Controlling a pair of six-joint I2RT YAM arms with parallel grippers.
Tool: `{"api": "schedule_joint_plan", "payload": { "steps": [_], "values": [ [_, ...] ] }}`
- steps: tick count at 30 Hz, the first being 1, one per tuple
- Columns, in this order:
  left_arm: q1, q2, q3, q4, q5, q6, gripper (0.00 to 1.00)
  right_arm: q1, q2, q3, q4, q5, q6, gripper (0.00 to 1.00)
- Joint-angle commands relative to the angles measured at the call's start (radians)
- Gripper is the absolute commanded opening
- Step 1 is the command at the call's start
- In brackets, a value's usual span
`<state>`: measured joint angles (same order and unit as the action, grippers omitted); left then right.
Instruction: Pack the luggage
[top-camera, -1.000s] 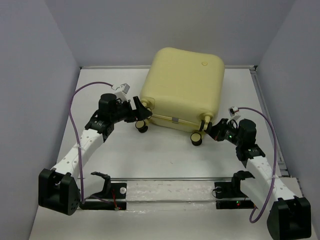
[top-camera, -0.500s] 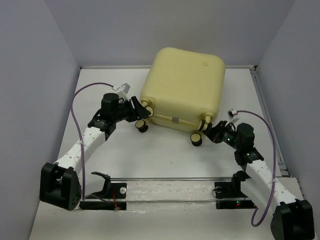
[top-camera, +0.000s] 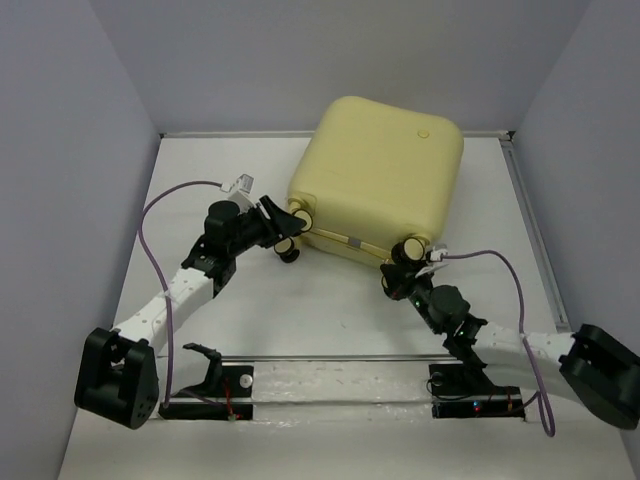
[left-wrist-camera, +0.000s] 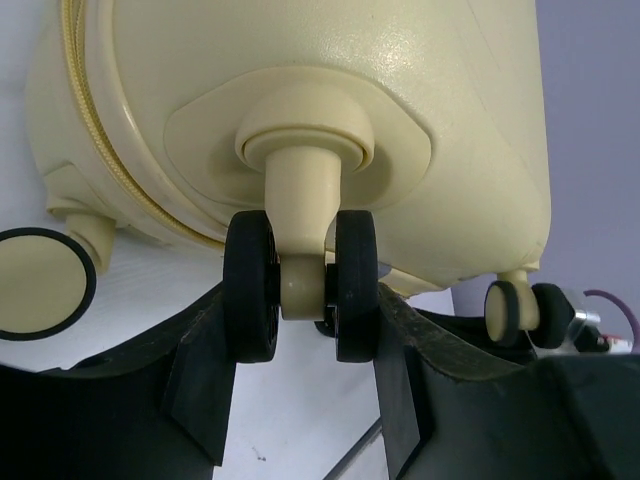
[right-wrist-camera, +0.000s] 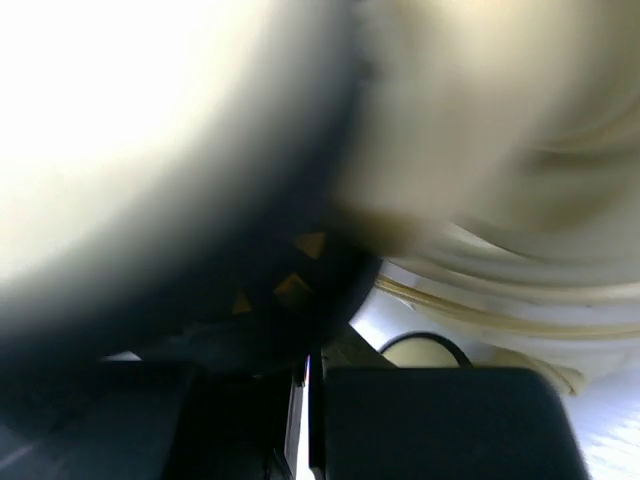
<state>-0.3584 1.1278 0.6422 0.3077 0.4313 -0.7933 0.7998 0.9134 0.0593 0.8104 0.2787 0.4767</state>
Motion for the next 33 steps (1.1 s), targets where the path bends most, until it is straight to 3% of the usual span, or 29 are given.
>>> {"api": "schedule_joint_plan", "payload": {
  "steps": [1,4,7,9,13,16,18,22,24,27,29,31,33],
  "values": [
    [-0.096,-0.052,0.007,0.295,0.121,-0.130,0.06,0.307,0.302,0.173,0.393,0.161,-0.171,0.07],
    [-0.096,-0.074,-0.013,0.295,0.126,-0.130,0.06,0.308,0.425,0.253,0.400,0.152,-0.132,0.07],
    [-0.097,-0.098,-0.029,0.295,0.141,-0.130,0.06,0.308,0.507,0.371,0.279,0.133,-0.113,0.07],
    [-0.102,-0.106,-0.027,0.295,0.155,-0.130,0.06,0.308,0.536,0.428,0.244,0.084,-0.121,0.07],
    [-0.111,-0.118,-0.009,0.295,0.179,-0.138,0.06,0.337,0.669,0.626,0.162,-0.160,-0.127,0.07],
    [-0.111,-0.141,0.010,0.265,0.182,-0.136,0.06,0.400,0.757,0.757,0.089,-0.161,-0.147,0.07],
    [-0.109,-0.152,0.023,0.220,0.172,-0.092,0.06,0.400,0.759,0.735,0.096,-0.131,-0.110,0.07],
    [-0.108,-0.169,0.010,0.160,0.155,-0.055,0.06,0.330,0.624,0.538,0.105,-0.046,-0.046,0.07],
    [-0.111,-0.161,-0.007,0.172,0.159,-0.061,0.06,0.201,0.416,0.401,0.076,-0.088,0.026,0.07],
    [-0.122,-0.149,-0.016,0.203,0.165,-0.075,0.06,0.089,0.259,0.338,-0.109,-0.092,0.013,0.07],
    [-0.139,-0.140,-0.013,0.221,0.161,-0.086,0.06,0.088,0.196,0.359,-0.198,-0.075,-0.019,0.07],
    [-0.183,-0.120,-0.006,0.243,0.147,-0.087,0.06,0.088,0.215,0.404,-0.249,-0.116,-0.027,0.07],
    [-0.223,-0.093,-0.003,0.270,0.133,-0.092,0.06,0.116,0.355,0.416,-0.124,-0.243,0.048,0.07]
  ]
}}
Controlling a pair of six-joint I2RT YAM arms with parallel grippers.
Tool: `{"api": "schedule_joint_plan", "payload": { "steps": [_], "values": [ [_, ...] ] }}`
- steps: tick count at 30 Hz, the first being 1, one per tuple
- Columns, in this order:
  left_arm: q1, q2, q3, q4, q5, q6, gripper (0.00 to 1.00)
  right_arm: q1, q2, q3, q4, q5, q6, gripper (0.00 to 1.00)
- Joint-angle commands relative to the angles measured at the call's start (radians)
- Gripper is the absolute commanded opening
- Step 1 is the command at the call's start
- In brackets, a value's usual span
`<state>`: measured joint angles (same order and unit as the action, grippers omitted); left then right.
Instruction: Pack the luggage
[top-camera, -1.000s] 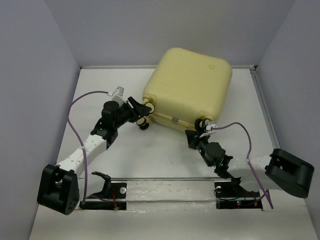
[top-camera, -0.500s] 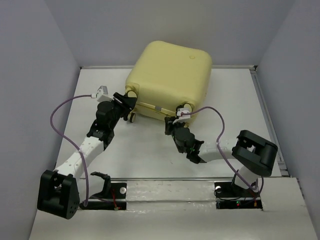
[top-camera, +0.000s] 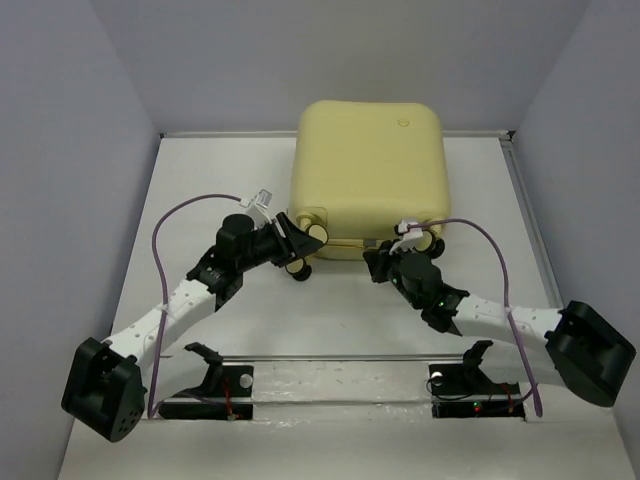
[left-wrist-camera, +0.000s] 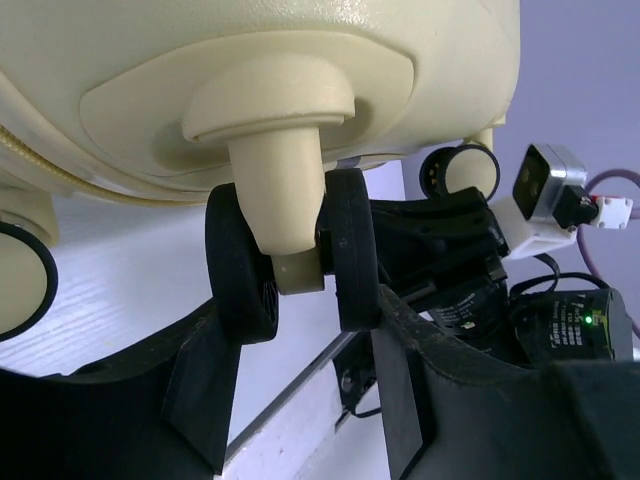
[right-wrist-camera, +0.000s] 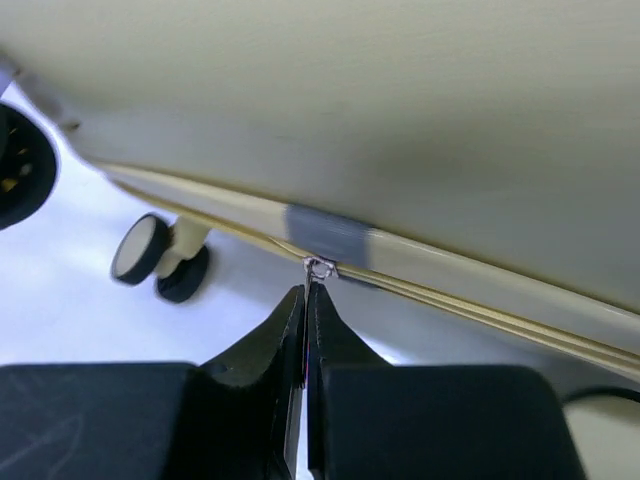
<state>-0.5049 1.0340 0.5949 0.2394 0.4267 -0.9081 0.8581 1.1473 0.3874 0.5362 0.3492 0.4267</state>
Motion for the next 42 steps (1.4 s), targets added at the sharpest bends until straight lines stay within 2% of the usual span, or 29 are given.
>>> {"api": "schedule_joint_plan", "payload": {
  "steps": [1,3,4,7,10,11,16,20,24,27,32,33,35,36,38,39,42],
  "values": [
    [-0.086,0.009,0.042,0.353,0.138,0.012,0.06,0.091,0.185,0.099,0.251,-0.326,0.131,0.07],
    [-0.095,0.024,0.034,0.379,0.141,0.000,0.06,0.168,0.372,0.210,0.272,-0.314,0.129,0.07],
    [-0.099,0.027,0.036,0.394,0.145,-0.003,0.06,0.230,0.423,0.255,0.290,-0.332,0.112,0.07],
    [-0.101,0.020,0.040,0.397,0.155,-0.003,0.06,0.278,0.532,0.359,0.329,-0.391,0.090,0.07],
    [-0.100,0.000,0.043,0.394,0.165,-0.003,0.06,0.279,0.510,0.360,0.323,-0.369,0.060,0.07],
    [-0.100,-0.003,0.045,0.391,0.167,-0.005,0.06,0.279,0.488,0.316,0.320,-0.313,0.054,0.07],
    [-0.098,-0.006,0.031,0.426,0.179,-0.035,0.06,0.252,0.396,0.174,0.404,-0.285,0.064,0.07],
    [-0.101,0.003,0.006,0.530,0.204,-0.121,0.06,0.252,0.484,0.169,0.606,-0.381,0.104,0.07],
    [-0.127,-0.009,-0.004,0.598,0.202,-0.190,0.06,0.252,0.624,0.319,0.803,-0.487,0.156,0.07],
    [-0.139,-0.083,-0.010,0.650,0.167,-0.250,0.06,0.252,0.770,0.468,1.024,-0.463,0.242,0.07],
    [-0.161,-0.152,-0.007,0.610,0.100,-0.255,0.06,0.252,0.833,0.484,1.142,-0.405,0.297,0.07],
    [-0.164,-0.160,-0.026,0.612,0.080,-0.255,0.06,0.252,0.844,0.473,1.157,-0.398,0.305,0.12],
    [-0.170,-0.166,-0.058,0.617,0.067,-0.255,0.06,0.252,0.858,0.403,1.180,-0.365,0.328,0.29],
    [-0.169,-0.172,-0.067,0.614,0.048,-0.255,0.06,0.252,0.841,0.369,1.179,-0.363,0.327,0.47],
    [-0.169,-0.183,-0.081,0.585,0.021,-0.230,0.06,0.252,0.806,0.244,1.177,-0.316,0.323,0.63],
    [-0.167,-0.192,-0.081,0.531,0.006,-0.210,0.06,0.252,0.780,0.199,1.173,-0.305,0.316,0.74],
    [-0.162,-0.189,-0.110,0.514,-0.046,-0.184,0.06,0.252,0.617,0.044,1.041,-0.254,0.273,0.84]
  ]
}}
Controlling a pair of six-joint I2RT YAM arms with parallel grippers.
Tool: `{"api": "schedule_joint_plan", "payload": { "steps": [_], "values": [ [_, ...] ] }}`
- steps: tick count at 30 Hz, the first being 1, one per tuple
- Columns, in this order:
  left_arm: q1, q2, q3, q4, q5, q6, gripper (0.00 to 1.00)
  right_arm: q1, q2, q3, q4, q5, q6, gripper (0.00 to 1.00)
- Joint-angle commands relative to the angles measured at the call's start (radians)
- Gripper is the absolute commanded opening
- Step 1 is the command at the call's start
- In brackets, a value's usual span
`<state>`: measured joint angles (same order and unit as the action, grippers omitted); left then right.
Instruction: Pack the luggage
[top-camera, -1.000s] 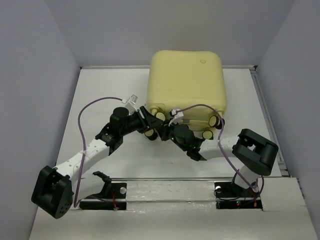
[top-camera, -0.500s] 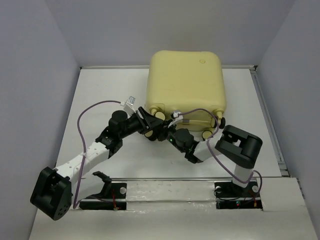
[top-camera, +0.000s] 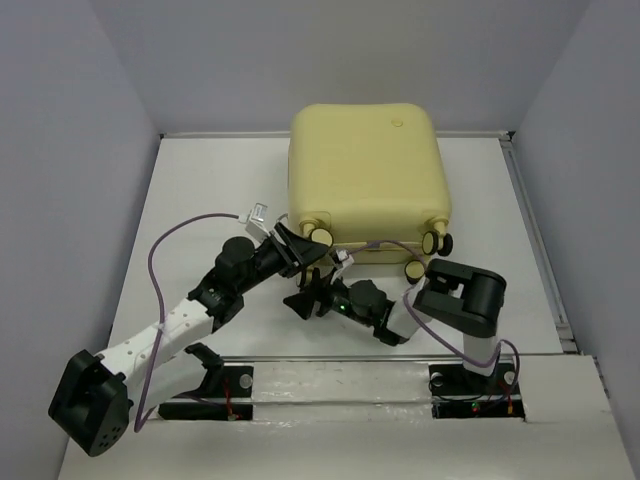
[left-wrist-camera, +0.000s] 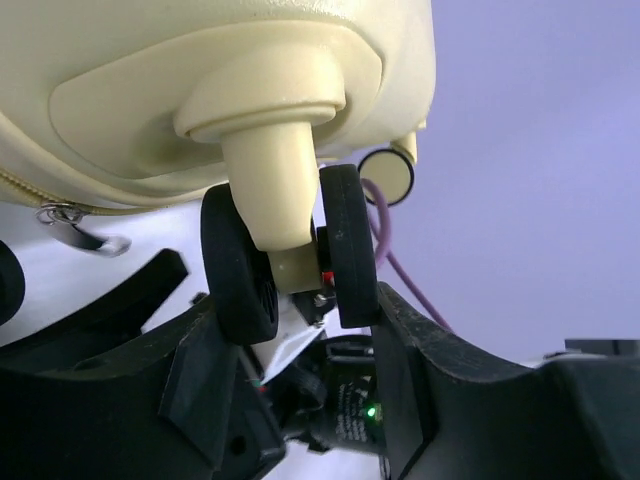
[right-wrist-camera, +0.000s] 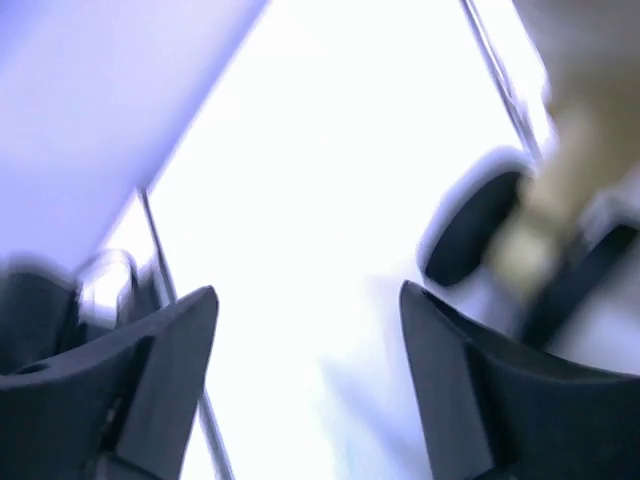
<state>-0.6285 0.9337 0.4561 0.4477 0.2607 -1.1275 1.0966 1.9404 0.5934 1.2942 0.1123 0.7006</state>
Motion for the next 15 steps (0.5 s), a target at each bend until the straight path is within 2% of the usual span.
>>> {"api": "schedule_joint_plan", "payload": {
  "steps": [1,2,3,4,5,6,8,9,10,13,14,15],
  "values": [
    [-0.037,-0.085,0.023,0.306,0.115,0.034,0.06,0.014,-0.231,-0.185,0.214,-0.004,-0.015,0.85],
    [-0.037,-0.081,0.018,0.309,0.114,0.037,0.07,0.014,-0.345,-0.204,0.044,0.012,-0.032,0.86],
    [-0.033,-0.067,0.010,0.316,0.114,0.040,0.09,0.014,-0.403,-0.219,-0.051,0.019,-0.045,0.87],
    [-0.031,-0.061,0.006,0.322,0.112,0.040,0.12,0.014,-0.458,-0.221,-0.235,0.023,-0.059,0.87],
    [-0.030,-0.055,0.003,0.328,0.112,0.041,0.16,0.014,-0.512,-0.219,-0.316,0.026,-0.084,0.88],
    [-0.030,-0.041,-0.002,0.347,0.114,0.044,0.24,0.014,-0.605,-0.212,-0.402,0.033,-0.096,0.88],
    [-0.028,-0.029,-0.002,0.355,0.120,0.052,0.35,0.014,-0.681,-0.179,-0.604,0.061,-0.118,0.91],
    [-0.027,-0.023,-0.002,0.358,0.120,0.060,0.45,0.014,-0.708,-0.163,-0.663,0.088,-0.156,0.92],
    [-0.027,-0.013,0.000,0.362,0.120,0.064,0.49,0.014,-0.745,-0.120,-0.747,0.104,-0.174,0.93],
    [-0.022,-0.001,-0.002,0.364,0.123,0.077,0.65,0.014,-0.749,-0.054,-0.823,0.145,-0.237,0.95],
    [-0.017,0.001,-0.002,0.364,0.124,0.080,0.74,-0.010,-0.738,-0.008,-0.831,0.154,-0.260,0.95],
    [-0.016,0.001,0.000,0.364,0.126,0.083,0.77,-0.010,-0.724,0.015,-0.837,0.159,-0.271,0.95]
  ]
}}
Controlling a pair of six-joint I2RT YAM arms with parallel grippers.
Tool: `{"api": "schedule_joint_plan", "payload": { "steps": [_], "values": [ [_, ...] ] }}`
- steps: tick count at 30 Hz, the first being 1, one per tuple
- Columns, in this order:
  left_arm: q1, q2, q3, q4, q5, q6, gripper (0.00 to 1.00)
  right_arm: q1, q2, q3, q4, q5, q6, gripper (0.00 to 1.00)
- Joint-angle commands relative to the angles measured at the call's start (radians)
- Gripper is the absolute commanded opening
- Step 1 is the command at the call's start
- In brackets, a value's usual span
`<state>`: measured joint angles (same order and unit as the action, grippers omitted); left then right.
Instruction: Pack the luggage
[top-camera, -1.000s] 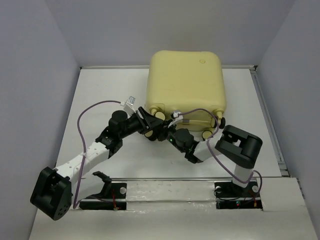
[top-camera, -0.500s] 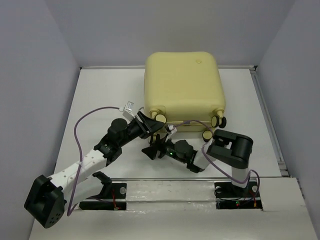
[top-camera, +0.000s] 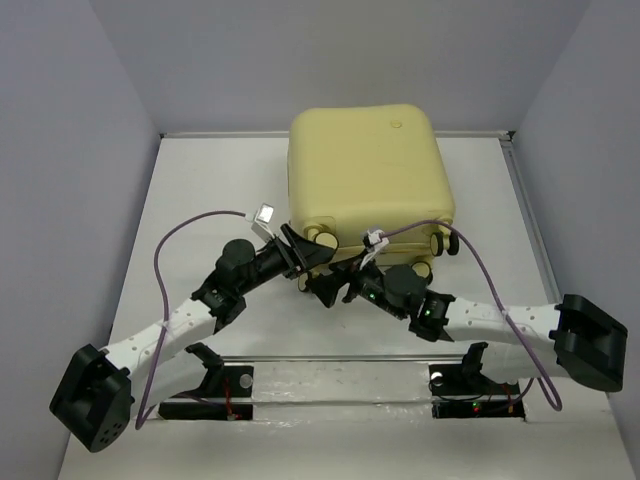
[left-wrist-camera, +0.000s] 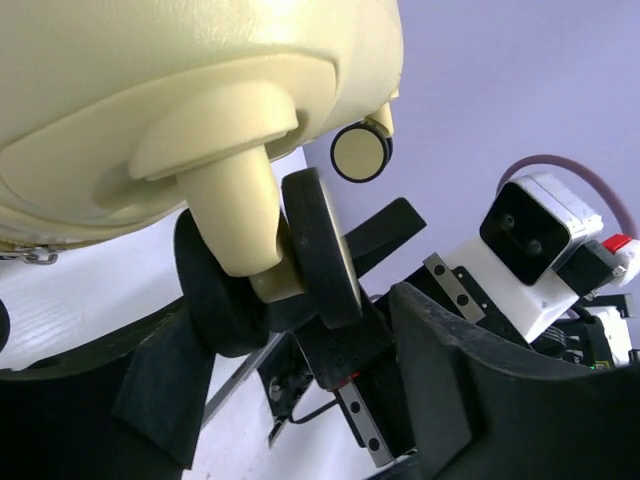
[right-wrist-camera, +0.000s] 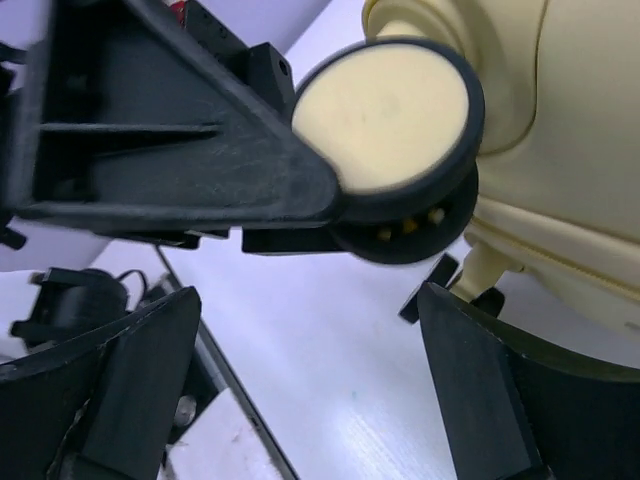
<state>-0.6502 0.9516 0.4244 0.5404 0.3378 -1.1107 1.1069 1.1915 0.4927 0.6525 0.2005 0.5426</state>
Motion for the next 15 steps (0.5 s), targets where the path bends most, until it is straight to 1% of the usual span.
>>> {"api": "schedule_joint_plan", "payload": {
  "steps": [1,2,3,6,8,9,15],
  "values": [
    [0.011,-0.014,0.034,0.270,0.053,0.071,0.79,-0.034,0.037,0.135,-0.197,0.074,-0.121,0.95],
    [0.017,-0.014,0.036,0.270,0.067,0.081,0.81,-0.035,0.058,0.173,-0.195,0.088,-0.139,0.95],
    [0.020,-0.013,0.039,0.268,0.076,0.086,0.82,-0.057,0.068,0.188,-0.194,0.094,-0.147,0.95],
    [0.026,-0.008,0.048,0.253,0.090,0.097,0.87,-0.073,0.098,0.234,-0.157,0.105,-0.165,0.94],
    [0.027,-0.004,0.051,0.245,0.096,0.104,0.88,-0.085,0.108,0.253,-0.142,0.126,-0.168,0.92],
    [0.030,0.001,0.050,0.245,0.102,0.104,0.88,-0.085,0.117,0.268,-0.137,0.163,-0.170,0.91],
    [0.035,0.004,0.037,0.247,0.106,0.101,0.88,-0.094,0.160,0.294,-0.065,0.283,-0.170,0.91]
  ]
}}
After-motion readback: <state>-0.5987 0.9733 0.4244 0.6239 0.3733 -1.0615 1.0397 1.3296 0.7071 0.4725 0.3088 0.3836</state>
